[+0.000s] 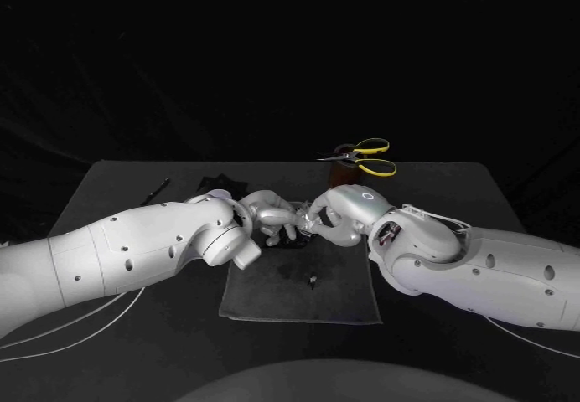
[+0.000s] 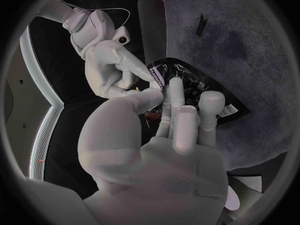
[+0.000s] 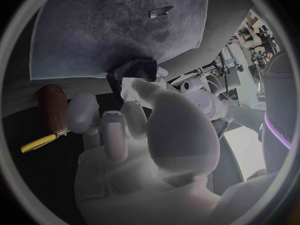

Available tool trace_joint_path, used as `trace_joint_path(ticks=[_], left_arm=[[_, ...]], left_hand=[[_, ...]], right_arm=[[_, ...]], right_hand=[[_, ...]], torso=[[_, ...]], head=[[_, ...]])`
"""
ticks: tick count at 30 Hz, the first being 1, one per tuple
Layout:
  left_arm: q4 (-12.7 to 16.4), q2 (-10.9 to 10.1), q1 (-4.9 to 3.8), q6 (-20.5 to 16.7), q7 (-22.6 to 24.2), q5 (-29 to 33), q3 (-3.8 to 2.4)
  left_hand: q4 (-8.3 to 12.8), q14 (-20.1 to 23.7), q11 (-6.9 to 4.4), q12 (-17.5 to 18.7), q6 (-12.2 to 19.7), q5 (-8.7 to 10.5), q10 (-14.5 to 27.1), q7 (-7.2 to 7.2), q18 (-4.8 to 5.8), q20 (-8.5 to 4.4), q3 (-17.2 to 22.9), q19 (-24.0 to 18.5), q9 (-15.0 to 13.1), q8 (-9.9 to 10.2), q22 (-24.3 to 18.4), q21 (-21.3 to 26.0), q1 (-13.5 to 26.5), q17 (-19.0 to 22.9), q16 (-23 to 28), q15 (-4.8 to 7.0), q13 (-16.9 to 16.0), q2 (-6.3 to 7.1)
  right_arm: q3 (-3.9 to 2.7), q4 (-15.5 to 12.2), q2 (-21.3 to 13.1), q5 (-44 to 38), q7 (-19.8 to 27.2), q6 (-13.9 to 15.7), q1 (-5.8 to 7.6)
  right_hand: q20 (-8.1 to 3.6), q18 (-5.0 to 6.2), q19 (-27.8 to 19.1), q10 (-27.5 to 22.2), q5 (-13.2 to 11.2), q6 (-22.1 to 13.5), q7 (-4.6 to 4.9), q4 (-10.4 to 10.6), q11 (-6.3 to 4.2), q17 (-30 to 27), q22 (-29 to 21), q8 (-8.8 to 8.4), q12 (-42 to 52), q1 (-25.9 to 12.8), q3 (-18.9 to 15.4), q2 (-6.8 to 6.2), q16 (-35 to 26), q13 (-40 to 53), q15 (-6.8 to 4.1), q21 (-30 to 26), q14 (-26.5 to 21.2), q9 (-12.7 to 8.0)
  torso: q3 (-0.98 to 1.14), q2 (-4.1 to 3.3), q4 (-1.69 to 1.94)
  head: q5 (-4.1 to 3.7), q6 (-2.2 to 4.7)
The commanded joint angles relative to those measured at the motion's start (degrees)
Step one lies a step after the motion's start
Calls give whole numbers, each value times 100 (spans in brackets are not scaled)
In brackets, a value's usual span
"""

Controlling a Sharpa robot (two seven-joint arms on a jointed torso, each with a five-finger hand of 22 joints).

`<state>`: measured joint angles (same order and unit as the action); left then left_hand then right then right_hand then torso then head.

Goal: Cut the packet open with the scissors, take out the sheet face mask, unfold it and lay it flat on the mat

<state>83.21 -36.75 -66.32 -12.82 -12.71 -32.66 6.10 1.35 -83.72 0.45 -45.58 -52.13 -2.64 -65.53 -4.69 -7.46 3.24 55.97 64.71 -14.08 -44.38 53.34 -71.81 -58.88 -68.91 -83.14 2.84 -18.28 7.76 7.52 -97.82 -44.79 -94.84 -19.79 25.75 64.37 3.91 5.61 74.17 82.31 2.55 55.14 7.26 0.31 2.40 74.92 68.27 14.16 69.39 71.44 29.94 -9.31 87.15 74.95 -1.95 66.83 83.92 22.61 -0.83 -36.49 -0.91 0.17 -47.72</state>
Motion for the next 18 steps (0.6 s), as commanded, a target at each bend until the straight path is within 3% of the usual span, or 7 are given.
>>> trace_joint_path(ticks=[1,5,10,11,13,16,18], left_arm=[[-109,56,11,-102,20,237,15],[-220,110,20,-105,2,313,35],[-321,156,24,-24,-102,325,46],[-335,162,25,7,-137,314,48],[-351,168,25,65,-199,296,53],[-354,170,26,132,-288,276,60],[-345,165,26,159,-332,267,63]], left_hand=[[312,74,12,9,47,-22,63,1,-61,6,293,-79,-162,-16,-63,53,-14,82,40,2,-14,-85],[283,221,27,17,100,-20,205,0,-107,24,201,-295,-191,1,-306,207,-21,387,162,-16,-36,-143],[234,691,78,-16,158,-14,580,-39,-246,89,32,-988,-263,40,-1025,679,-67,1126,454,-78,-125,-238],[226,945,111,4,157,-16,795,-61,-290,113,5,-1249,-281,50,-1276,854,-83,1494,605,-112,-142,-251],[218,1172,186,43,150,-17,1147,-93,-281,158,-38,-1353,-309,62,-1286,904,-107,1690,672,-178,-157,-260],[207,2172,472,450,161,-18,2051,-252,-252,314,-61,-1566,-371,69,-1303,998,-161,2918,1172,-419,33,-310],[223,2385,552,633,180,-16,2219,-331,-263,387,-57,-1616,-407,64,-1299,1006,-192,3175,1264,-491,163,-328]], right_arm=[[12,42,45,-14,-93,-357,-9],[28,130,109,-22,-104,-366,-26],[35,272,201,-52,-134,-310,-51],[36,303,222,-57,-137,-294,-56],[37,349,258,-67,-140,-270,-66],[38,405,304,-78,-147,-231,-80],[38,431,324,-82,-147,-204,-85]], right_hand=[[31,34,-13,-29,25,29,-3,-13,-10,780,3,-18,-17,10,-33,-57,-10,236,33,-36,442,-6],[34,35,-12,-27,25,45,-6,-13,-12,781,5,-16,-9,15,-34,-55,-10,240,33,-36,442,-7],[45,43,-20,-38,25,30,5,-6,-6,772,-5,-51,-24,11,-55,-76,-14,231,35,-53,440,-27],[48,44,-20,-39,25,26,8,-2,-4,775,-5,-60,-23,7,-62,-81,-13,231,36,-54,441,-33],[48,44,-20,-39,25,25,8,-2,-3,775,-5,-60,-23,6,-62,-81,-13,231,37,-55,441,-33],[53,45,-19,-40,25,16,13,6,1,772,-3,-76,-22,-1,-73,-88,-15,231,40,-55,440,-42],[54,45,-17,-40,25,15,15,11,3,772,-1,-80,-20,-4,-74,-84,-15,232,41,-53,440,-45]], torso=[[7,-2,-8],[11,-3,-6],[12,0,-5],[12,-3,-5],[14,-5,-4],[11,-4,0],[10,-6,1]], head=[[-12,-14],[-23,-21],[-45,-34],[-51,-38],[-55,-38],[-61,-42],[-68,-46]])
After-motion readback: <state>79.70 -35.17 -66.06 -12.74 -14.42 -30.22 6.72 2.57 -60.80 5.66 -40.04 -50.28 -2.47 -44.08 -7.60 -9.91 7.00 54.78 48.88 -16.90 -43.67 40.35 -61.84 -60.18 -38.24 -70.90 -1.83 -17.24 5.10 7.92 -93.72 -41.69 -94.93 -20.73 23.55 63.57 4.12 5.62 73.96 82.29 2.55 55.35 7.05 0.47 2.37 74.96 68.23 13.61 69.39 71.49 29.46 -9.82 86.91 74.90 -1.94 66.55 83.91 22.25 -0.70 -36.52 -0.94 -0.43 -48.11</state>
